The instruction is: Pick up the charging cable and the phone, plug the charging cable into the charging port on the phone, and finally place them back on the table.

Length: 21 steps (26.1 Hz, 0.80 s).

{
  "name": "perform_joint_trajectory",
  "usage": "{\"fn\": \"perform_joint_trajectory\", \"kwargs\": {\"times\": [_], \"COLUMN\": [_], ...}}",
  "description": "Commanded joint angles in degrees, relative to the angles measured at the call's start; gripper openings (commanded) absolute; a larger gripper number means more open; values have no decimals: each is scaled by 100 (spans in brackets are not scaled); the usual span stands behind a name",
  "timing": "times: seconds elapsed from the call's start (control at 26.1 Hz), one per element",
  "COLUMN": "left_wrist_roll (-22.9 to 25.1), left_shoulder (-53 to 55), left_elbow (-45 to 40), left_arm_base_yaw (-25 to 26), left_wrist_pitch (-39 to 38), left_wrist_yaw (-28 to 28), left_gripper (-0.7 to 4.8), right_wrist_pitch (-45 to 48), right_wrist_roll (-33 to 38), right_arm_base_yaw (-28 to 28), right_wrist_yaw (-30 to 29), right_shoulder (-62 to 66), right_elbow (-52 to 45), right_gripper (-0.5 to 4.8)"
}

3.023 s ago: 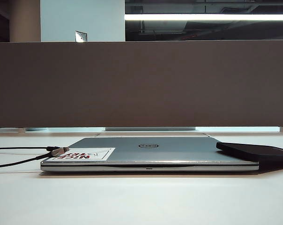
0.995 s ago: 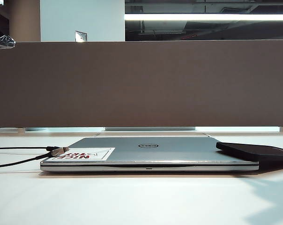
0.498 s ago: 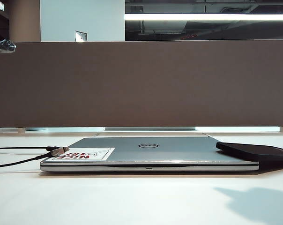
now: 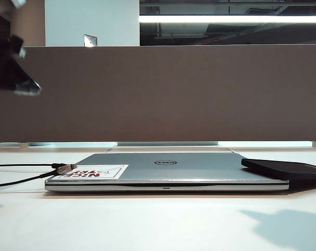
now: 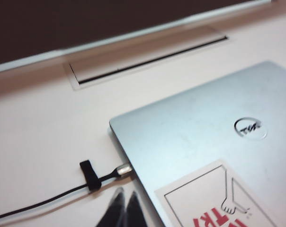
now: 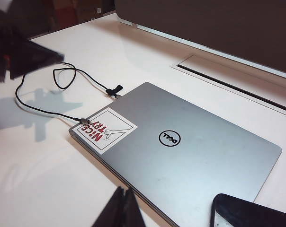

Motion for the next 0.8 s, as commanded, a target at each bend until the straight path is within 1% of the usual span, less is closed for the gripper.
{"fn": "perform_joint_trajectory", "kwargs": {"times": [0.04, 0.19, 0.23, 0.38, 0.42, 0.5, 0.54, 0.61, 0.65, 0.69, 0.73, 0.77, 0.8], "left_wrist_roll": [96, 105, 186, 957, 1088, 1193, 1191, 1191, 1196, 1215, 1279, 1488, 1714], "left_shoulder": [238, 540, 592, 675, 673, 675, 675, 675, 675, 675, 675, 675, 675], "left_elbow": [0, 0, 0, 2, 2, 0, 0, 0, 0, 0, 0, 0, 0], "left_arm_base_yaw": [2, -7, -7, -7, -7, -7, -7, -7, -7, -7, -7, -7, -7], "left_wrist_pitch": [55, 50, 48, -197, -269, -400, -428, -444, -439, -437, -439, -457, -514], "left_wrist_yaw": [-2, -2, -2, -2, -2, -2, -2, -2, -2, -2, -2, -2, -2], "left_gripper": [-6, -6, -6, -6, -5, -2, 12, 123, 197, 247, 281, 316, 316], "right_wrist_pitch": [94, 90, 92, 92, 92, 92, 92, 92, 92, 92, 94, 94, 94], "right_wrist_roll": [-17, -17, -17, -17, -17, -17, -17, -17, -17, -17, -17, -17, -17], "right_arm_base_yaw": [2, 4, 4, 4, 4, 4, 4, 4, 4, 4, 4, 4, 4], "right_wrist_yaw": [2, -55, -57, -57, -57, -57, -57, -59, -59, -59, -59, -57, -57], "right_shoulder": [-7, -7, -7, -7, -7, -7, -9, -9, -11, -11, -13, -15, -15], "right_elbow": [20, 20, 20, 20, 20, 20, 20, 20, 20, 20, 20, 20, 20], "right_gripper": [-2, -2, -2, -2, -2, -2, -2, -2, -2, -2, -2, -2, -2]}}
